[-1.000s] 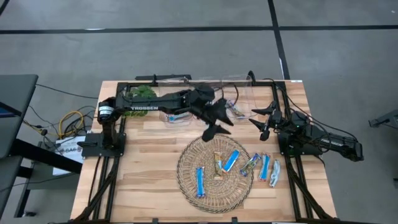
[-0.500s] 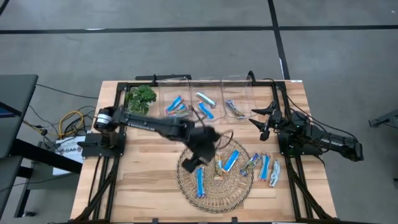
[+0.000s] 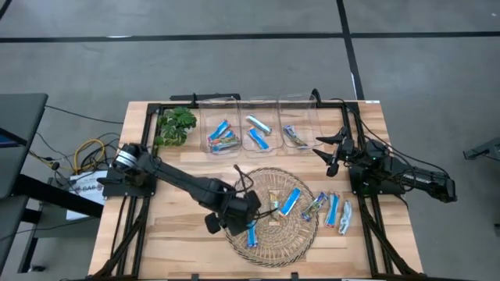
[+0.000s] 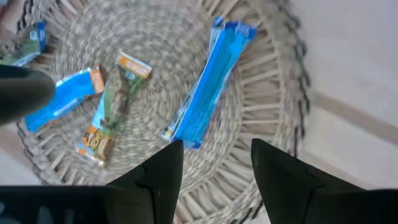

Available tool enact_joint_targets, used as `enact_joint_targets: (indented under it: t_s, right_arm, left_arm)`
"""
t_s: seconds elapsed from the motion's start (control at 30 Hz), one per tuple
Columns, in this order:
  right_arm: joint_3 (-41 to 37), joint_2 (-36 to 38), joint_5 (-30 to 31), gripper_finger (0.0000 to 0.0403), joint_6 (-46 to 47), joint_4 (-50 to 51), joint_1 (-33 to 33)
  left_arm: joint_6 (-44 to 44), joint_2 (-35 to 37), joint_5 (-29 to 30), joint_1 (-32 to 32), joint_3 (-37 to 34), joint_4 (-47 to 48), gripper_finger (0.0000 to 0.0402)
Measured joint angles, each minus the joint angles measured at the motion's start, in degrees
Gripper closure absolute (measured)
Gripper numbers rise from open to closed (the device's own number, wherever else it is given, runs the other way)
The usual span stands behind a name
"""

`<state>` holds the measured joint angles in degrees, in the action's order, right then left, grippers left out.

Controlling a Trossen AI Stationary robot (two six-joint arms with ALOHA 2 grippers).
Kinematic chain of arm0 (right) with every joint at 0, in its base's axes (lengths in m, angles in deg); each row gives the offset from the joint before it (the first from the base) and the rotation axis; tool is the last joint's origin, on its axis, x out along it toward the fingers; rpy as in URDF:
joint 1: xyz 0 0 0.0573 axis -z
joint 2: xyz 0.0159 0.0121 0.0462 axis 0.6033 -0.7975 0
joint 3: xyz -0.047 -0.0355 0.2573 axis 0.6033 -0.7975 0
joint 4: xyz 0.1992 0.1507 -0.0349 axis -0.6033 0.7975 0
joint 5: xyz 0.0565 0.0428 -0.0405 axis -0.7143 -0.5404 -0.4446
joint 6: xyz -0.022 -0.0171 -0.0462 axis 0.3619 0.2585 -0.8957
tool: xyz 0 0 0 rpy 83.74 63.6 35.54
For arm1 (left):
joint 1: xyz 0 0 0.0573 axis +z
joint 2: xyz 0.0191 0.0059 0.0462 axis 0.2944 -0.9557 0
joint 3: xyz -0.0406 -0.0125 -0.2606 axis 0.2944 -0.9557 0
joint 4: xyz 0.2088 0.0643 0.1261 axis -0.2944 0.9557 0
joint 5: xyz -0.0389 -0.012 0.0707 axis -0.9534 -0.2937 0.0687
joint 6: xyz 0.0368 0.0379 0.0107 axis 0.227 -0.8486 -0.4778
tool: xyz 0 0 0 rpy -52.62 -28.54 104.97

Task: Pick and place Granola Bars by type
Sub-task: Put the blue granola bar into the right transparent bin

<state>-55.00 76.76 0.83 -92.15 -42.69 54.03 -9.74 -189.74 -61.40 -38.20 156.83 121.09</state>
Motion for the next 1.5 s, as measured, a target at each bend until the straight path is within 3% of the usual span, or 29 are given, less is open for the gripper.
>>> enact_joint_targets:
  t_s: [0.33, 0.63, 0.9, 1.2, 1.5]
  right_arm:
    - [0.0, 0.0, 0.0, 0.0188, 0.0, 0.0, 0.0]
    - [0.0, -0.1, 0.0, 0.0188, 0.0, 0.0, 0.0]
    - [0.0, 0.0, 0.0, 0.0188, 0.0, 0.0, 0.0]
    - [0.0, -0.3, 0.2, 0.0188, 0.0, -0.5, 0.0]
    - [0.0, -1.2, 0.3, 0.0188, 0.0, -0.9, 0.1]
  left_arm:
    - [-7.3, -1.0, 5.5, -2.7, -9.0, -10.1, 0.0219]
    - [-8.3, -1.8, 9.5, -3.9, -15.3, -27.9, 0.0219]
    - [-7.9, -4.0, 5.8, -3.9, -15.6, -29.7, 0.0219]
    - [-7.6, -7.6, 8.3, -4.0, -15.5, -35.9, 0.0219]
    - [-6.0, -8.4, 6.3, -4.0, -15.5, -36.3, 0.0219]
